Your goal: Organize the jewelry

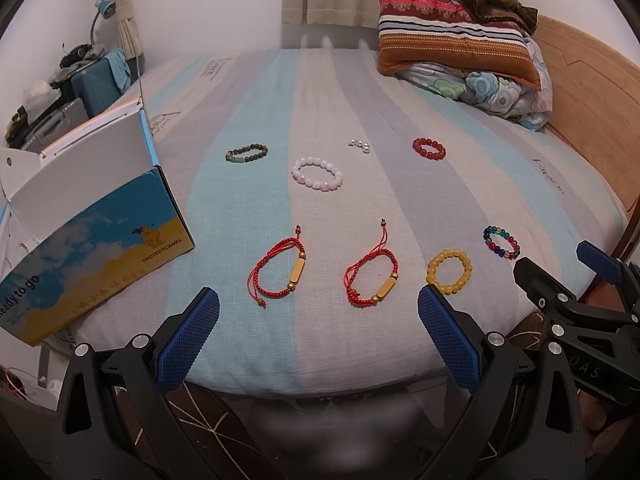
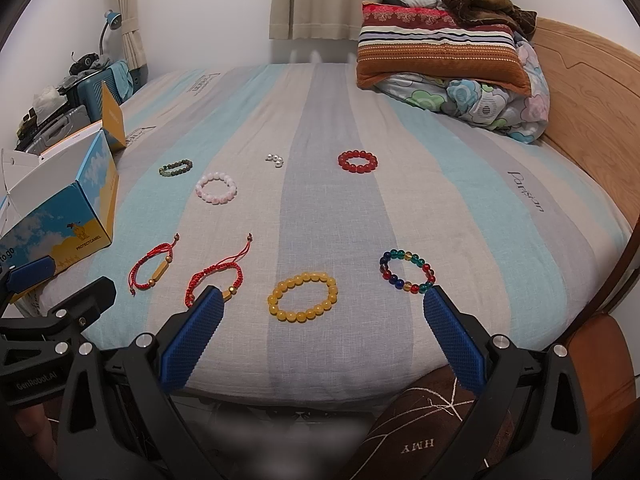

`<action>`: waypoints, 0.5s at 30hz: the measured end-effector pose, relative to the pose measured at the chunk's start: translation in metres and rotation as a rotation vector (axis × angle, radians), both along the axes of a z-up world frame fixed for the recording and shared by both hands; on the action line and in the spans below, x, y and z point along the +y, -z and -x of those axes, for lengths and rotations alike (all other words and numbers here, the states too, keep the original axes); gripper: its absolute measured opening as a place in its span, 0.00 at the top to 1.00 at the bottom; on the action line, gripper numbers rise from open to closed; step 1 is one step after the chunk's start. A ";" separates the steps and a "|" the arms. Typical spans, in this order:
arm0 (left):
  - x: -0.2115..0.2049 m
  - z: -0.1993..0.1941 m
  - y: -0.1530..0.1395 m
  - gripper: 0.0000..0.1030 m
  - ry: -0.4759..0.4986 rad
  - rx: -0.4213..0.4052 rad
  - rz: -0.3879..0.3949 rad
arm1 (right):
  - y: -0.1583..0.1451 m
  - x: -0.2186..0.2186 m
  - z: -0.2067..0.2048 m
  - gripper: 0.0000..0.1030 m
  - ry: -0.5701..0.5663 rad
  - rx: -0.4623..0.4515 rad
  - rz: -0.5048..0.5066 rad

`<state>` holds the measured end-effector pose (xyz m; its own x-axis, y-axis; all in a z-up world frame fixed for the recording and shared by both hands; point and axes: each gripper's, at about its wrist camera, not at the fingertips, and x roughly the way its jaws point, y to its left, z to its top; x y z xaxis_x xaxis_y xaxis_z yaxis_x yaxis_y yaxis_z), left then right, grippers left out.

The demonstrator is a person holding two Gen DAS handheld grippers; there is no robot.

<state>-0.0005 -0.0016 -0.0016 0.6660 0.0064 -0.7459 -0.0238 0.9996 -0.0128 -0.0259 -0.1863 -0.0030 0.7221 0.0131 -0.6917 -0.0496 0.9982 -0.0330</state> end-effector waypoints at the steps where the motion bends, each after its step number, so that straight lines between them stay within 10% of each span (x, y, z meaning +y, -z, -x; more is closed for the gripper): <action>1: 0.000 0.000 0.000 0.05 0.001 0.001 -0.001 | 0.000 0.000 0.000 0.07 0.000 0.000 0.000; 15: -0.003 0.000 -0.001 0.05 0.010 0.000 -0.002 | 0.000 0.003 0.000 0.07 0.001 0.000 0.001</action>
